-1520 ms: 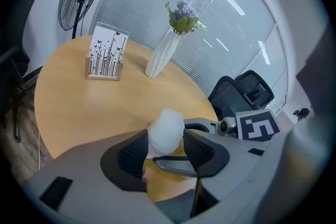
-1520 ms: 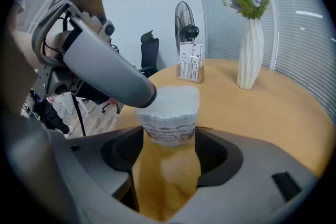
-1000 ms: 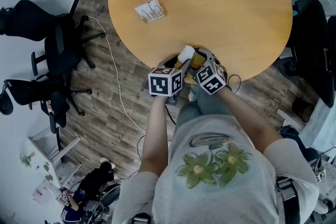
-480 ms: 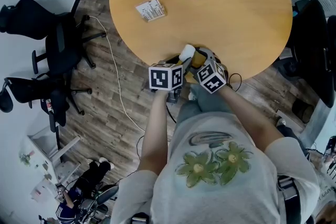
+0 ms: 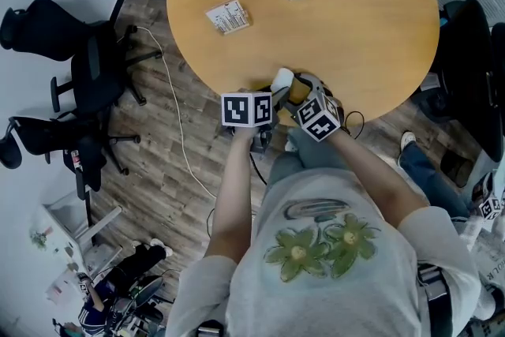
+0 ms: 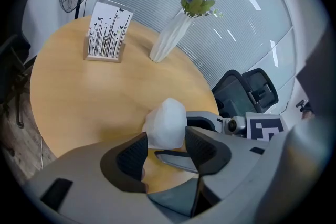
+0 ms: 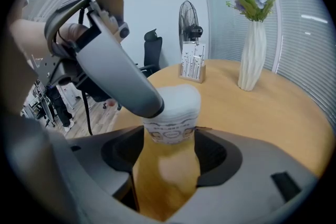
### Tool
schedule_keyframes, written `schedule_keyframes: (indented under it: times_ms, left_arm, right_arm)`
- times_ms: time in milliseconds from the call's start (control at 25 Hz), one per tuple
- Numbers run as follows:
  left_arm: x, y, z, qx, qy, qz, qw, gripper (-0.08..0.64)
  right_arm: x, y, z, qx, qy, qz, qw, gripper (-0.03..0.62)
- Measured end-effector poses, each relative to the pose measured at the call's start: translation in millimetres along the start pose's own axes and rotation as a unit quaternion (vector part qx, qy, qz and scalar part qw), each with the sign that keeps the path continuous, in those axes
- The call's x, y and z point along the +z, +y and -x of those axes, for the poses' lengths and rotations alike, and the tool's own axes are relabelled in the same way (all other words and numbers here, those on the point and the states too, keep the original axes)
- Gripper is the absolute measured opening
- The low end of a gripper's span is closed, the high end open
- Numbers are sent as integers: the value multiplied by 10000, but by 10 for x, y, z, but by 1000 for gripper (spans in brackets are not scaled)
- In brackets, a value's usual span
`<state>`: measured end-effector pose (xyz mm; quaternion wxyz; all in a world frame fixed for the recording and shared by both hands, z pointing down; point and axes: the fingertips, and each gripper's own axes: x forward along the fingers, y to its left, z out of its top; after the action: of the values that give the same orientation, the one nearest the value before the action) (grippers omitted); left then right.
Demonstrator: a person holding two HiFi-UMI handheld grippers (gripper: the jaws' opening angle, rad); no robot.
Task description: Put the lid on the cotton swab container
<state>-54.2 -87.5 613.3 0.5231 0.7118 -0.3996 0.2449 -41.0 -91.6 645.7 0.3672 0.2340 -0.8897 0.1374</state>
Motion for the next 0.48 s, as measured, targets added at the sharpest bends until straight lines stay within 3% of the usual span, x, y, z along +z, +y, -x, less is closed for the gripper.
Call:
schedule_keyframes:
  times_ms: [280, 480]
  left_arm:
    - [-6, 21, 2, -131, -20, 194, 9997, 232]
    - [-6, 8, 16, 55, -90, 158, 9998, 236]
  right_arm:
    - [-4, 28, 5, -3, 75, 88, 9999, 310]
    - [3, 40, 43, 13, 107, 129, 9999, 310]
